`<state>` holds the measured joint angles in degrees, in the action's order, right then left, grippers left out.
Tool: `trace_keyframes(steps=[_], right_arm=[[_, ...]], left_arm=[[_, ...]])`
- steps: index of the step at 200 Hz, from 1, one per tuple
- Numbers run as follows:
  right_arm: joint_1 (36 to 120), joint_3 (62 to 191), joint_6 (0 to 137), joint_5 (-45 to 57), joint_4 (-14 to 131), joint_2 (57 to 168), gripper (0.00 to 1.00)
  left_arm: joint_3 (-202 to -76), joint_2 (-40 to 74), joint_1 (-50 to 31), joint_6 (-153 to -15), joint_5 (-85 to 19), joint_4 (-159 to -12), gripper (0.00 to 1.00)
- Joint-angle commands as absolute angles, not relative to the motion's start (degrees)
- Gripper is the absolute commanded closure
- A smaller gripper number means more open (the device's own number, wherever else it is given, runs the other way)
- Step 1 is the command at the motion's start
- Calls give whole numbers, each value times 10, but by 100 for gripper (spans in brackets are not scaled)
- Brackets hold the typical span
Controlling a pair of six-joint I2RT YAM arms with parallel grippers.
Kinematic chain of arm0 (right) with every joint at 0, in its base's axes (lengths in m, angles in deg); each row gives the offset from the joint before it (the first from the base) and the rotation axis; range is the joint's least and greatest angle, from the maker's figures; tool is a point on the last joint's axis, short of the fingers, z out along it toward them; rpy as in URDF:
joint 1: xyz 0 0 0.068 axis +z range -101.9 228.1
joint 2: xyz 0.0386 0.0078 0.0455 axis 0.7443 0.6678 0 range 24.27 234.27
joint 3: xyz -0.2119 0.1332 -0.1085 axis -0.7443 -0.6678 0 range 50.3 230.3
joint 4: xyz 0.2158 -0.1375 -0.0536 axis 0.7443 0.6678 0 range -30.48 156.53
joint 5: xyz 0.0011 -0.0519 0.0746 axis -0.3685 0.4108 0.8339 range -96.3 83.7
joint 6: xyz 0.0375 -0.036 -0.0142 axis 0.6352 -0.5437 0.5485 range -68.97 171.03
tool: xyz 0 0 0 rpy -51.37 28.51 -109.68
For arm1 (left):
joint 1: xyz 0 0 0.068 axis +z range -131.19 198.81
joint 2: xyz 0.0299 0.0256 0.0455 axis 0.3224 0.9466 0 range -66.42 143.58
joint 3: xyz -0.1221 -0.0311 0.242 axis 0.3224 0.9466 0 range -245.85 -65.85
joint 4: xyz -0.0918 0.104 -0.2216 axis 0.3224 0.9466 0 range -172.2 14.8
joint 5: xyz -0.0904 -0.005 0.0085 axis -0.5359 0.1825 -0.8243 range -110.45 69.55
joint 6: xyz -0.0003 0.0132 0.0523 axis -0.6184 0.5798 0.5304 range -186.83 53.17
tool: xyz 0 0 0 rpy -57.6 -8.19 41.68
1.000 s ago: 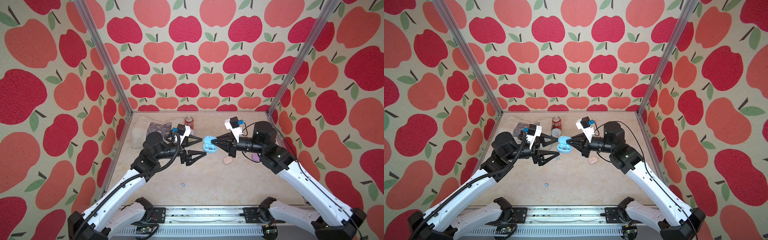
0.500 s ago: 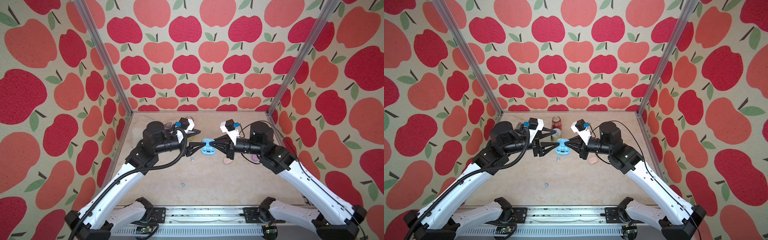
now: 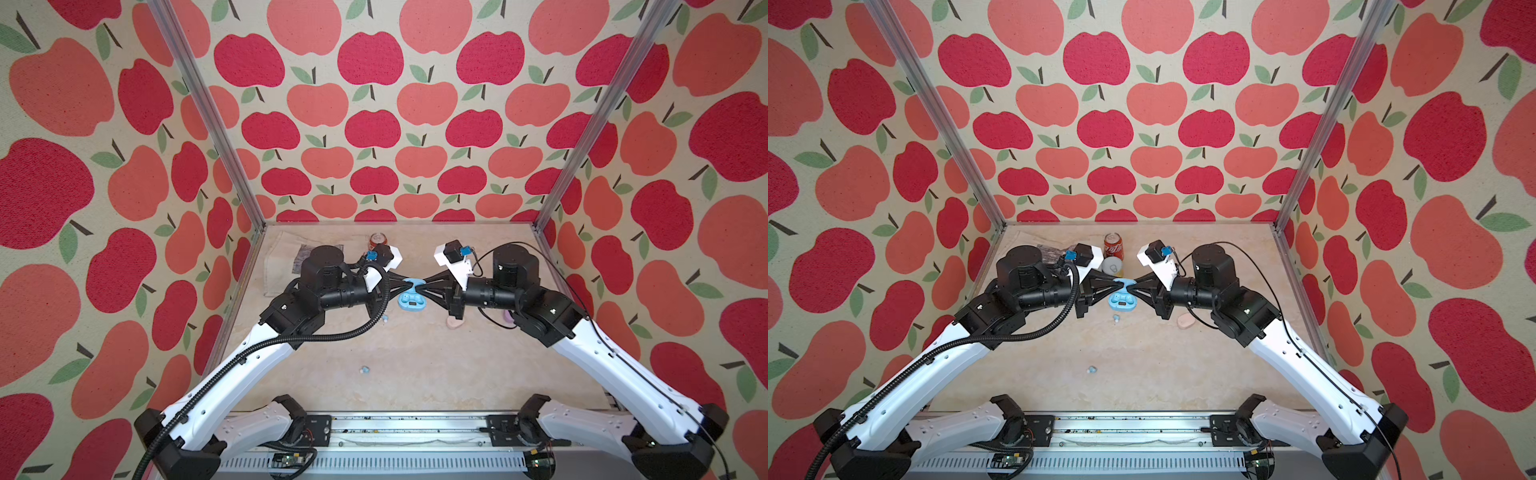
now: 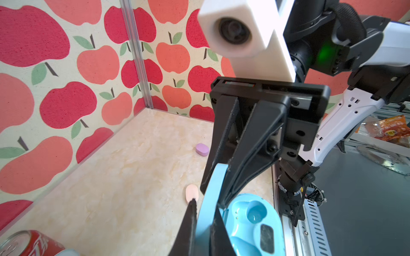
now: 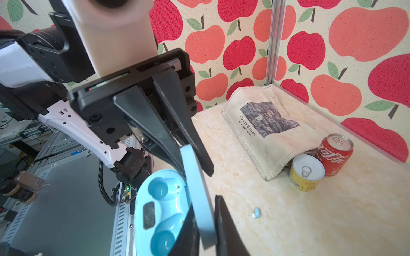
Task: Insert wireless bluetooth earbuds into charging case
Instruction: Pass the charging case, then pick up the wireless bluetooth earbud from the center of the table.
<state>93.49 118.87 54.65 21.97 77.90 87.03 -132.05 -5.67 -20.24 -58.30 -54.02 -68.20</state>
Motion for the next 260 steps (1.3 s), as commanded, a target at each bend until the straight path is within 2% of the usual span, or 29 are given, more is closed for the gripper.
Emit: trace_keyframes(steps=[1, 13, 26, 59, 101, 160, 213, 260], right_arm=[[936, 1213, 574, 187, 769, 873, 63], [936, 1216, 600, 147, 769, 875, 47], [932, 1220, 636, 97, 781, 880, 44], [924, 1222, 657, 47, 859, 935, 45], [927, 1290, 574, 74, 954, 1123, 50], [955, 1395, 510, 41, 976, 1347, 50], [981, 1439, 509, 26, 978, 1435, 51], [986, 1456, 530, 12, 969, 1473, 59]], left_arm=[[-1294, -93, -199, -584, -455, -676, 100], [-1270, -119, -194, -587, -398, -681, 100], [-1245, -151, -189, -590, -340, -681, 100], [-1191, -235, -155, -605, -283, -672, 100], [-1134, -302, -124, -644, -279, -641, 100], [-1074, -360, -103, -686, -269, -646, 100], [-1054, -351, -92, -691, -288, -665, 100], [-1045, -347, -88, -702, -297, -686, 100]])
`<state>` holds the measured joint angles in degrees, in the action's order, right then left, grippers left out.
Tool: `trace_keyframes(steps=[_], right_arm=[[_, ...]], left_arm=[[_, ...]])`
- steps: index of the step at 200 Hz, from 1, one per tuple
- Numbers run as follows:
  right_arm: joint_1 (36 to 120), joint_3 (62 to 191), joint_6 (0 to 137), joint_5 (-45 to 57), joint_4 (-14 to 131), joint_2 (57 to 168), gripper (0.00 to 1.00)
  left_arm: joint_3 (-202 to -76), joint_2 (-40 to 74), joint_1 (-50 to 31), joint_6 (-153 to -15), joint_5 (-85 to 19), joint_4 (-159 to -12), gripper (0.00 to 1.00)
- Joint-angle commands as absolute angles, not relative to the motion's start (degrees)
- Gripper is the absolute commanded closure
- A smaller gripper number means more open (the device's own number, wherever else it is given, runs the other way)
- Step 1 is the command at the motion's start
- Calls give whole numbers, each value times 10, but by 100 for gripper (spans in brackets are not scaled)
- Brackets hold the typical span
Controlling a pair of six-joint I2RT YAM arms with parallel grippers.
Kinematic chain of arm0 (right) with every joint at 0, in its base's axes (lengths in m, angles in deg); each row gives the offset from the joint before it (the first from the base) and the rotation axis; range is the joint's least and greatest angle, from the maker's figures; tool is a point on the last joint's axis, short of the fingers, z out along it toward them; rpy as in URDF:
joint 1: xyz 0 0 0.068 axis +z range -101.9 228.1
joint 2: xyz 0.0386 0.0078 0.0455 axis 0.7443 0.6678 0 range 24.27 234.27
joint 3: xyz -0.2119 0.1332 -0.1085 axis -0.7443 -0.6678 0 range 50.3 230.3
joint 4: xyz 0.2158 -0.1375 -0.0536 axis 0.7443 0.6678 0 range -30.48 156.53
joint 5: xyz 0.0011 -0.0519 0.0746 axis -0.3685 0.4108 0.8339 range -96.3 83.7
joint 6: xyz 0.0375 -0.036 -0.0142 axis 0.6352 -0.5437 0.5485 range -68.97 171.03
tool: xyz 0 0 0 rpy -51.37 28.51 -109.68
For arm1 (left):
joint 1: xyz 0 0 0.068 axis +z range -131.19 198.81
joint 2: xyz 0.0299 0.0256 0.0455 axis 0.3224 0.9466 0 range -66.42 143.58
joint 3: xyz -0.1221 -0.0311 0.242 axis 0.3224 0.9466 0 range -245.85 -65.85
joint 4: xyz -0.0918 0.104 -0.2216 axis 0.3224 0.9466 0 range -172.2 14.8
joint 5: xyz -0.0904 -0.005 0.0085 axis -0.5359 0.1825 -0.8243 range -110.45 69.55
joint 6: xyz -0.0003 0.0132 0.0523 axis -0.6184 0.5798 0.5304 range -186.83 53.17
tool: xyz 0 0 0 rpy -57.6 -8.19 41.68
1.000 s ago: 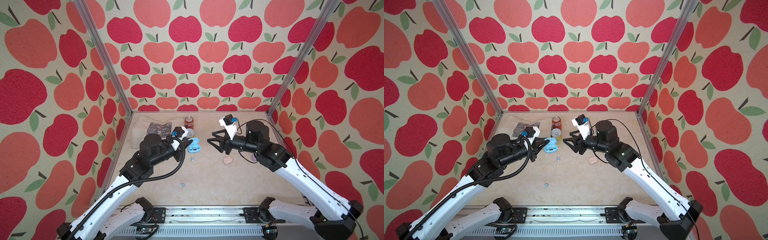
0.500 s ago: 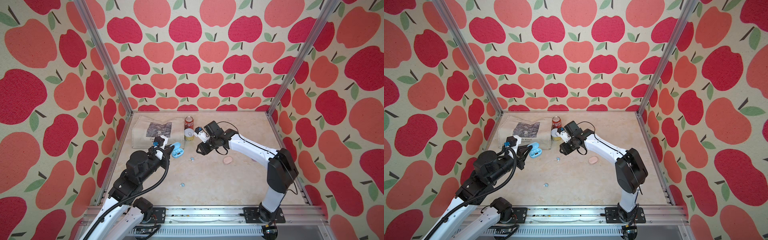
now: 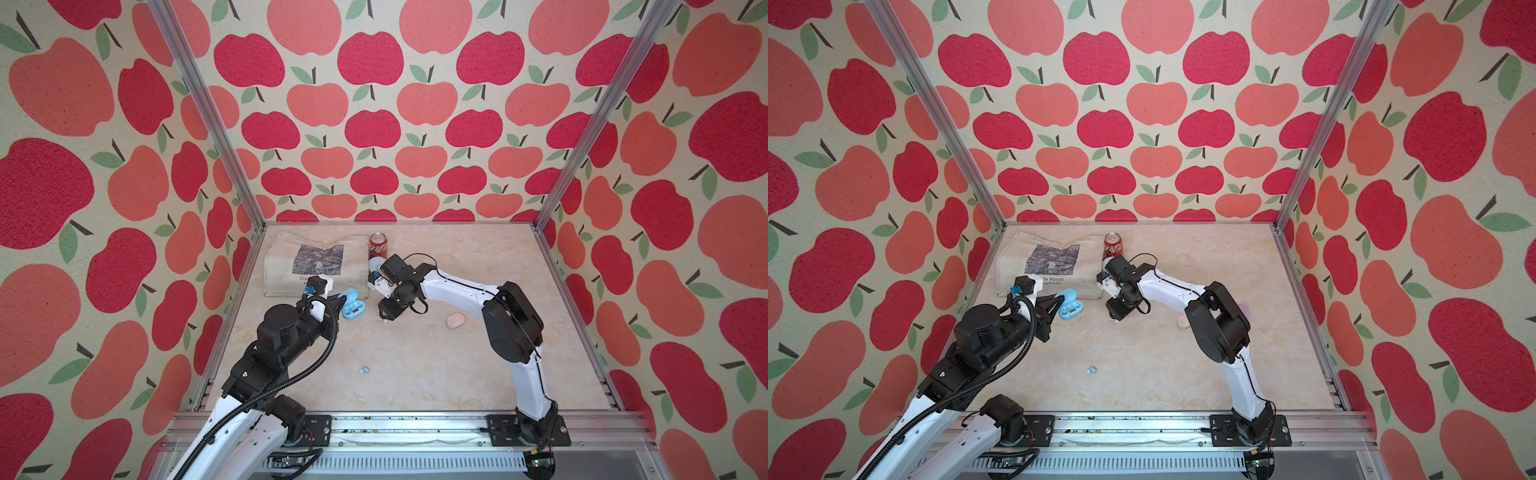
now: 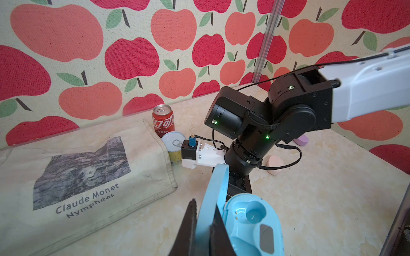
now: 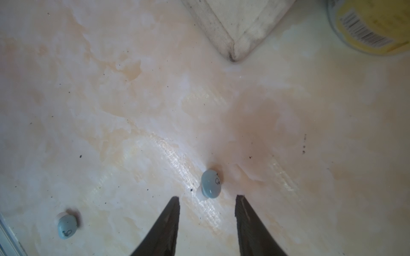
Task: Insert wireless bluetooth earbuds into charging case
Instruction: Pick up the wireless bluetooth earbud from the center of the table.
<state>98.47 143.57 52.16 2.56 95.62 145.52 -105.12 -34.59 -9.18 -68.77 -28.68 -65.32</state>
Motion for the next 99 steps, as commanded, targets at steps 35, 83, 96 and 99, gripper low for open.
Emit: trace_keyframes(steps=[35, 83, 96, 99], right_arm=[[990, 1461, 525, 1, 979, 1491, 64], [998, 1471, 521, -5, 988, 1510, 70], [1002, 1479, 520, -8, 993, 1517, 71], [1003, 1480, 520, -9, 994, 1518, 72]], left_arm=[[-1044, -349, -85, -700, -298, -686, 100], [-1041, -350, -82, -701, -301, -689, 100], [-1041, -349, -81, -700, -301, -690, 100], [-1041, -350, -81, -700, -301, -690, 100]])
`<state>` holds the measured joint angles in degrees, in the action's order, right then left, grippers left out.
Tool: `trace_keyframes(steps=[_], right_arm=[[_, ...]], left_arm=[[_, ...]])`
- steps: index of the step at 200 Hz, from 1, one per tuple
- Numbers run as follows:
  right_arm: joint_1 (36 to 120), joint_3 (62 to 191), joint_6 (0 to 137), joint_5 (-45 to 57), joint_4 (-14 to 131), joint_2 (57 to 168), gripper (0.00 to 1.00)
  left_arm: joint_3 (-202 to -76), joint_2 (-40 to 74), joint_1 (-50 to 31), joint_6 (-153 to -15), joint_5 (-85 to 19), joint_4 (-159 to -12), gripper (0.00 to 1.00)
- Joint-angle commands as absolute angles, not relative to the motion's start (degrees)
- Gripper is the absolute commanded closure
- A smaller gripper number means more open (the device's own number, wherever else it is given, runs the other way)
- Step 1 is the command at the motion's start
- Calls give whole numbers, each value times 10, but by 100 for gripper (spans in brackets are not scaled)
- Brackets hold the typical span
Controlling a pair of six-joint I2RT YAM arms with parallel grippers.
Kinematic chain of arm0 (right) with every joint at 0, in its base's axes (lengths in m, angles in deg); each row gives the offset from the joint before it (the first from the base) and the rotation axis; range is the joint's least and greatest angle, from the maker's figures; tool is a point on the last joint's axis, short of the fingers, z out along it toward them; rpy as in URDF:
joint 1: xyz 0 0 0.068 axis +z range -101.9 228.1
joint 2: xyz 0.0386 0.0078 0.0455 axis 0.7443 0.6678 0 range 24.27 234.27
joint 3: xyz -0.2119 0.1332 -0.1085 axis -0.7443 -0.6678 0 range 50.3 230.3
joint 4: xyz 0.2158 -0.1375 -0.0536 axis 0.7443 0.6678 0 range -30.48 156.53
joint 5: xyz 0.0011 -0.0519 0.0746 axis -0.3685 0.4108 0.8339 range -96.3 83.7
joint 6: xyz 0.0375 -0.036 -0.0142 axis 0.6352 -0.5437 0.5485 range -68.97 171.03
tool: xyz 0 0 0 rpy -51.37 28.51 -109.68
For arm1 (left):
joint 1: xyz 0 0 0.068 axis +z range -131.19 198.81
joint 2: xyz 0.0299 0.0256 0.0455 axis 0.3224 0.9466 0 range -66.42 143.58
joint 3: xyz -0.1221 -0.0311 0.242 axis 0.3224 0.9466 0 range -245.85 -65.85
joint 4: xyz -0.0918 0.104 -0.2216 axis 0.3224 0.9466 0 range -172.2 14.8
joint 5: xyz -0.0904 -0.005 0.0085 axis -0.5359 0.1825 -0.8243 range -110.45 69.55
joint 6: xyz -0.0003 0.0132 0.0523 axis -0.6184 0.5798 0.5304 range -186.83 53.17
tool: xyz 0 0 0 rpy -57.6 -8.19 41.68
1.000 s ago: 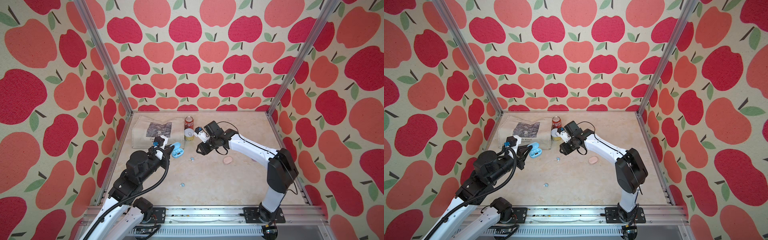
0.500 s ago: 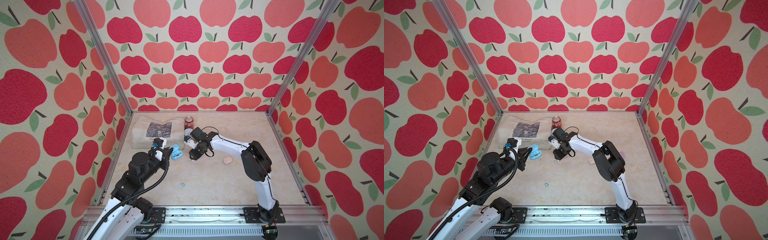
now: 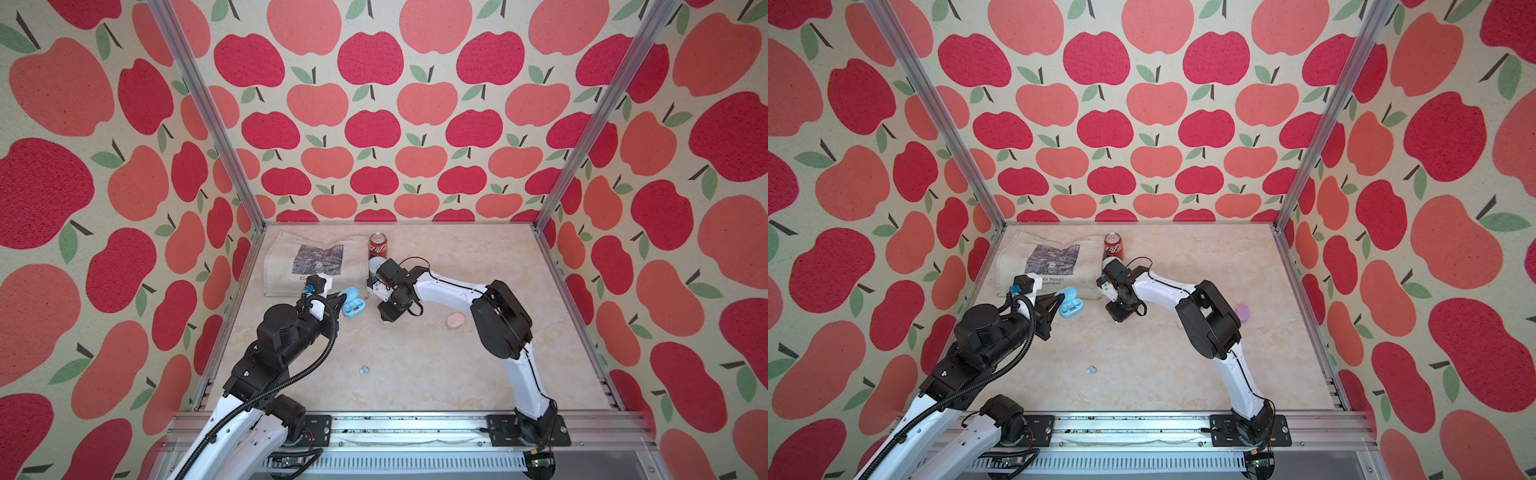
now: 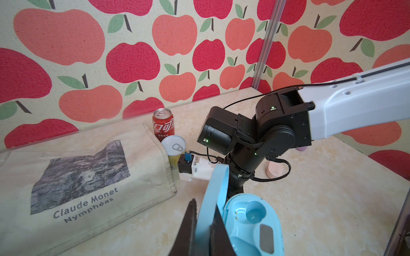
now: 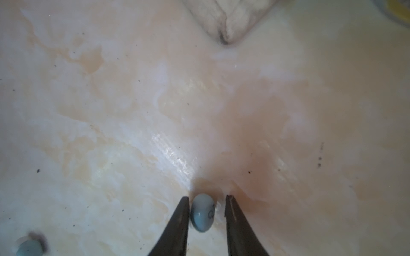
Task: Insert wireless bluetooth earbuds into charging case
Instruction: Pick up the wireless bluetooth earbud from the center of the table.
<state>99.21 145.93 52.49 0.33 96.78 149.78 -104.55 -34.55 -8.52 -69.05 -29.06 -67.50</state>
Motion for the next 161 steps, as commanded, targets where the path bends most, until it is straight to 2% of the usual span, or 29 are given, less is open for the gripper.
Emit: trace_keyframes(steps=[1, 50, 84, 125, 161], right_arm=[[1003, 1481, 520, -9, 995, 1519, 72], [1009, 1494, 524, -11, 1007, 1529, 82], [1009, 1496, 527, -6, 1009, 1523, 92], [1001, 1494, 543, 2, 1001, 1487, 95], [979, 1483, 569, 11, 995, 1431, 95]], left_arm=[[-1041, -350, -81, -700, -301, -690, 100], [-1043, -350, -77, -696, -304, -688, 100], [-1044, -350, -76, -694, -306, -687, 100], [-1037, -343, -76, -689, -304, -698, 100], [-1009, -321, -76, -685, -289, -764, 100]])
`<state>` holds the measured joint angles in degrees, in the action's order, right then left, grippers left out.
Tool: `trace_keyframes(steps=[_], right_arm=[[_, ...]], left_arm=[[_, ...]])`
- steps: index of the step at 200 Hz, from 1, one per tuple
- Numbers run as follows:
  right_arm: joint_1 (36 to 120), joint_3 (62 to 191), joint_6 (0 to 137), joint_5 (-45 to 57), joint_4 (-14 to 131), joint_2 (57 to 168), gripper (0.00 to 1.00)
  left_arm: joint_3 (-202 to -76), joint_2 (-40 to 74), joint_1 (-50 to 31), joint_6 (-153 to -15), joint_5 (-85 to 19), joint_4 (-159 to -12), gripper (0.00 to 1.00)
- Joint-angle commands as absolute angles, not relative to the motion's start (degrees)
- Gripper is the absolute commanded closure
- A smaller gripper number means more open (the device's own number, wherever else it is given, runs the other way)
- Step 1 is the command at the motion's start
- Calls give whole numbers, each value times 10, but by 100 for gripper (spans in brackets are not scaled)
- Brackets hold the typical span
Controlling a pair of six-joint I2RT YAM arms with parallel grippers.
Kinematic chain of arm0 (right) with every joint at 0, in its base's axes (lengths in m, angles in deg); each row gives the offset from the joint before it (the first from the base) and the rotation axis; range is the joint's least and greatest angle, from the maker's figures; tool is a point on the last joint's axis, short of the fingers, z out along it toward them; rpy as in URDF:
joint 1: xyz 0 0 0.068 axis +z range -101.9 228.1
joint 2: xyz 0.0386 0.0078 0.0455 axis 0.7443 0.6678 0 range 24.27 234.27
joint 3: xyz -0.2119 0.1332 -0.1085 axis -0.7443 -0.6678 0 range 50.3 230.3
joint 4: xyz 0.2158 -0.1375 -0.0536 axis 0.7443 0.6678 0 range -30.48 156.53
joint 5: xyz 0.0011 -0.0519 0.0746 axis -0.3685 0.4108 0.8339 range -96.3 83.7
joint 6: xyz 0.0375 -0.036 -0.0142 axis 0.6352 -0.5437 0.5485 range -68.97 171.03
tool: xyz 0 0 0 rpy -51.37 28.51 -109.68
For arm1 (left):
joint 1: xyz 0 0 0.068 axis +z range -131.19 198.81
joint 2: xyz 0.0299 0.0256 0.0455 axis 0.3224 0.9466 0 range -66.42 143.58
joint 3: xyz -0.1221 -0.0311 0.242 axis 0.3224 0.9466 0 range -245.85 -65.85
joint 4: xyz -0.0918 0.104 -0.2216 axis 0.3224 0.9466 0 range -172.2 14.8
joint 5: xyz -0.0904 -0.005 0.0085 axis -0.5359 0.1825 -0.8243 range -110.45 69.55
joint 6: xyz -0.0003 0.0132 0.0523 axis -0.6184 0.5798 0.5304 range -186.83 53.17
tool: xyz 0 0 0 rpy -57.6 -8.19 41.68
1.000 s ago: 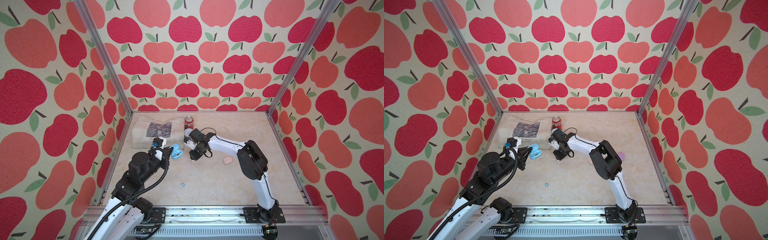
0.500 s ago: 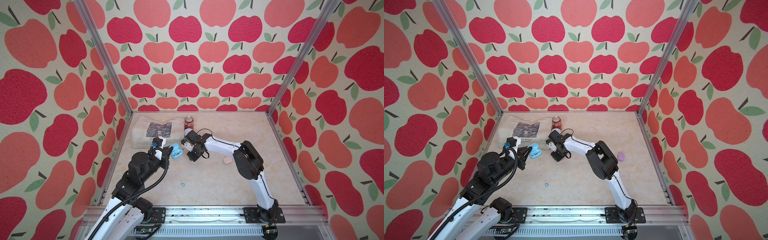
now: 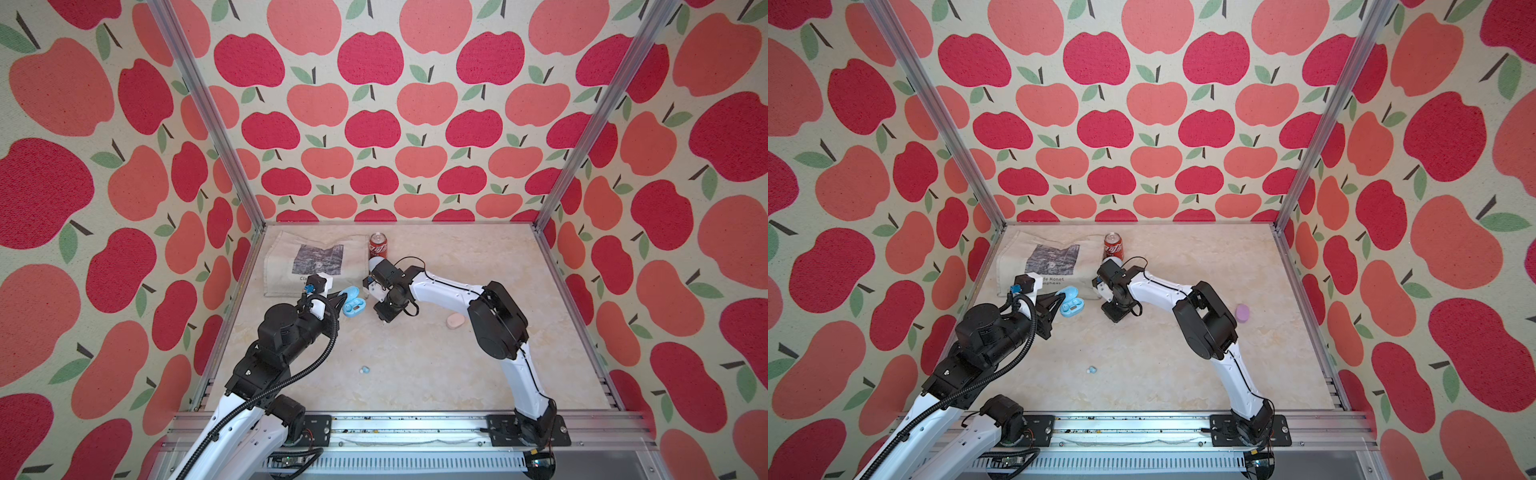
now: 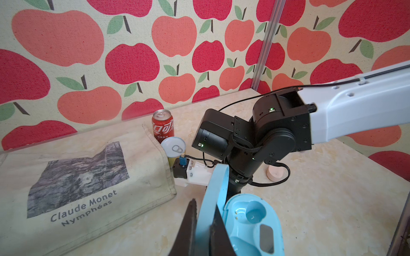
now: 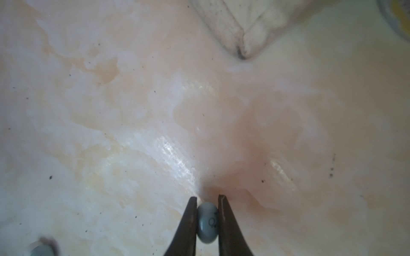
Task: Insert wireless bluetooth earbuds into charging case
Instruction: Pick up the wireless bluetooth earbud from the center of the table, then insert the wireless bluetooth earbud into the charging case.
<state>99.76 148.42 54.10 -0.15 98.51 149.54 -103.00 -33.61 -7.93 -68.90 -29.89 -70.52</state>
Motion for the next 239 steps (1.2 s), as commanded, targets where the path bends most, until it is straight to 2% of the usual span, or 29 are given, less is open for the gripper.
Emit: trace_keyframes(steps=[1, 52, 109, 160, 239], right_arm=[[978, 1483, 570, 12, 995, 1429, 95], [943, 1448, 610, 15, 995, 1324, 95], [941, 1450, 655, 27, 991, 1226, 95], [967, 1495, 689, 48, 978, 1232, 95], [993, 1528, 721, 69, 952, 1263, 95]], left_arm=[[-1008, -320, -76, -685, -289, -766, 100], [-973, -249, -78, -667, -246, -896, 100], [-971, -146, -96, -653, -205, -996, 100], [-997, -95, -120, -648, -196, -1020, 100], [-1018, -80, -138, -647, -180, -1028, 100]])
